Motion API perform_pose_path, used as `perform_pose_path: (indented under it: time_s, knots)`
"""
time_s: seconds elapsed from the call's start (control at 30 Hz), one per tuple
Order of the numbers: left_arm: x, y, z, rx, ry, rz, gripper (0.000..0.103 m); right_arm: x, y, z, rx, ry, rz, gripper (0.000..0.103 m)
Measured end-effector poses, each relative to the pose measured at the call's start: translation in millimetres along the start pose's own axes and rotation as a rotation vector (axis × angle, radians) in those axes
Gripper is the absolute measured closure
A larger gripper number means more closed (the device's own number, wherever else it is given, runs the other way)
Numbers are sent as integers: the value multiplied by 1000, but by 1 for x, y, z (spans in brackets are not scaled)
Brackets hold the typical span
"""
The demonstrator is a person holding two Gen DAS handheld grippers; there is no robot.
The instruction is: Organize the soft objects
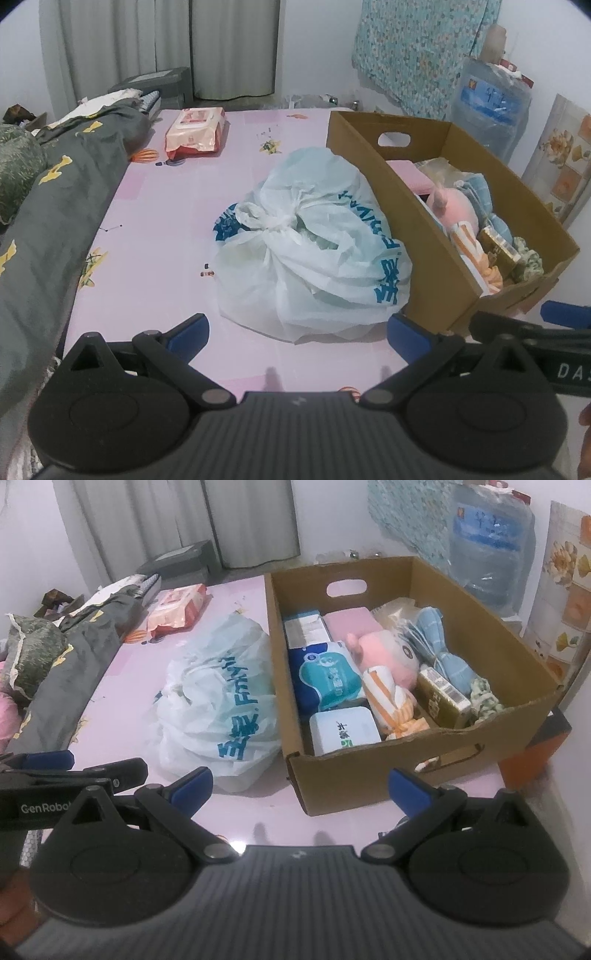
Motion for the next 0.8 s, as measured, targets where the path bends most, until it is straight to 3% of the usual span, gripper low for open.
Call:
perform_pose_path:
  time_s: [0.8]
  knots:
    - [-5,-1,1,0,-10,-13,1,-12,-2,4,-14,-19,-30,1]
Point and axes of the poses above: each gripper's, at about its wrist camera, not at the fingertips, and x roughly against the way its jaws point, z to its right, y to its underside, the point moved 8 cm from there along -x, roughly the way its jaws point, and after that the axes turned 12 degrees about -z, right-handed, at the moved point
